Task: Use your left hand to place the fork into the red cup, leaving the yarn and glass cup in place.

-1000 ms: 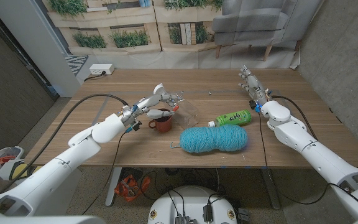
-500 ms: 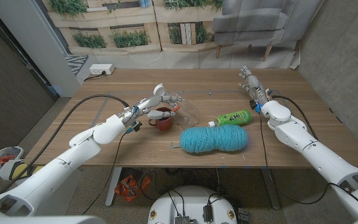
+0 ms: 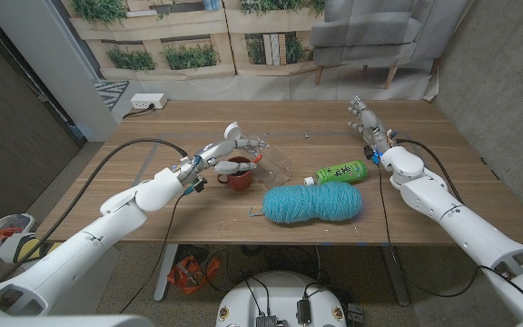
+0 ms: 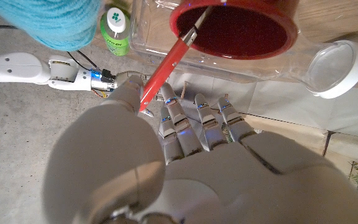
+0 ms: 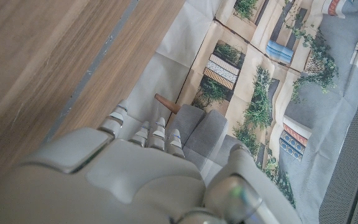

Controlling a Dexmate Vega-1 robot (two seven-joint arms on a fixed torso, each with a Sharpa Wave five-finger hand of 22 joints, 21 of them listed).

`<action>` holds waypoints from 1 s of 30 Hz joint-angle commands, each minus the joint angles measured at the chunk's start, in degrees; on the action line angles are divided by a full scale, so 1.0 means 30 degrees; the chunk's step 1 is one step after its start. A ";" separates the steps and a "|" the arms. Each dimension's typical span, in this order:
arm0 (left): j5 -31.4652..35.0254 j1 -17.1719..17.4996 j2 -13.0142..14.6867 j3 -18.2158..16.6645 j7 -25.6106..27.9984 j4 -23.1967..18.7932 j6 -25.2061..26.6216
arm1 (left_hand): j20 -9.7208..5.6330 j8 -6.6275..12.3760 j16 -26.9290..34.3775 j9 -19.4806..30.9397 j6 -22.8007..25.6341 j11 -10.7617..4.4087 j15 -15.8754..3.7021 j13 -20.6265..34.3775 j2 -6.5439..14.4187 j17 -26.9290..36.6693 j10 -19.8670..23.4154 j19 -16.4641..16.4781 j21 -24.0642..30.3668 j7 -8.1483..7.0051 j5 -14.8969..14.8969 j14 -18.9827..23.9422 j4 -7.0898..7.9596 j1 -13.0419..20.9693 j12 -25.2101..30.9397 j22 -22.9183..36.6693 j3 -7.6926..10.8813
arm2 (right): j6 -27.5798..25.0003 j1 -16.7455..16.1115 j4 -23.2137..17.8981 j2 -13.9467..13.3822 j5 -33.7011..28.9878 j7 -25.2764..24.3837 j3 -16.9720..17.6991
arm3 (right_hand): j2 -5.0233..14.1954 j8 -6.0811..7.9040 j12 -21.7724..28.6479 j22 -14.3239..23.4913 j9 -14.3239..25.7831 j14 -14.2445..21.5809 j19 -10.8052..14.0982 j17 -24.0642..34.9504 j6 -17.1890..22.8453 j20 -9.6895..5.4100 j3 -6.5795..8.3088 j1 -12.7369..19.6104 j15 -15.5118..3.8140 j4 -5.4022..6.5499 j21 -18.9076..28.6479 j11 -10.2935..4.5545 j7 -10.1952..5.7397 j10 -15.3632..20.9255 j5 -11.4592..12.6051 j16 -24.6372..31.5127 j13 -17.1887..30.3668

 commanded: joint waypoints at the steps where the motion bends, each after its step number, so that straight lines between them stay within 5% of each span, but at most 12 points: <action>1: -0.0220 0.0072 -0.0023 -0.0090 0.0410 0.0130 -0.0309 | 0.0054 -0.0057 -0.0153 0.0007 -0.0132 0.0069 -0.1739 -0.0072 -0.0067 0.0066 -0.0168 -0.0002 -0.0022 -0.0017 -0.0107 -0.0252 0.0077 -0.0445 -0.0233 0.0033 -0.0272 | -0.0061 0.0226 0.0150 0.0087 -0.0096 0.0152 -0.0130 | 0.0081 0.0083 0.0034 0.0033 0.0090 0.0070 0.0138 0.0044 0.0021 0.0050 0.0115 0.0085 -0.0309 -0.0006 0.0080 0.0018 0.0040 0.0171 0.0036 -0.0003 0.0090; 5: -0.0109 0.0256 -0.0043 -0.0221 0.0761 -0.0067 -0.0208 | 0.0025 -0.0078 -0.0237 0.0003 -0.0191 0.0033 -0.1713 -0.0151 -0.0227 0.0039 -0.0252 0.0008 -0.0013 0.0001 -0.0167 -0.0487 0.0107 -0.0722 -0.0346 0.0034 -0.0410 | -0.0072 0.0191 0.0094 0.0059 -0.0080 0.0143 -0.0106 | 0.0086 0.0089 0.0030 0.0033 0.0089 0.0075 0.0146 0.0044 0.0037 0.0043 0.0118 0.0087 -0.0318 -0.0005 0.0084 0.0026 0.0046 0.0163 0.0036 -0.0001 0.0090; 15: -0.0093 0.0627 0.0127 -0.0378 0.1195 -0.0571 -0.0111 | -0.0029 -0.0044 -0.0236 -0.0003 -0.0090 0.1091 -0.1638 -0.0511 -0.0720 -0.0017 -0.1032 0.0044 0.0011 -0.0004 -0.0398 -0.0623 0.0392 -0.2012 -0.0858 0.0041 -0.1067 | 0.0015 -0.0087 -0.0154 -0.0059 -0.0001 0.0089 0.0003 | 0.0090 0.0103 0.0038 0.0033 0.0089 0.0090 0.0148 0.0045 0.0083 0.0026 0.0120 0.0082 -0.0266 -0.0002 0.0084 0.0018 0.0036 0.0190 0.0034 0.0004 0.0092; 30: -0.0452 0.1561 0.0314 -0.0801 0.2437 -0.1608 -0.0165 | -0.0025 -0.0066 -0.0315 -0.0013 -0.0051 0.1237 -0.1509 -0.0824 -0.1049 0.0012 -0.1343 0.0043 0.0007 0.0078 -0.0580 -0.0810 0.0926 -0.3493 -0.0962 0.0048 -0.1757 | -0.0319 -0.0738 -0.1364 -0.0642 0.0025 -0.0143 0.0226 | 0.0097 0.0114 0.0024 0.0033 0.0088 0.0078 0.0145 0.0039 0.0126 0.0030 0.0128 0.0089 -0.0210 -0.0005 0.0083 0.0056 0.0029 0.0162 0.0033 -0.0005 0.0093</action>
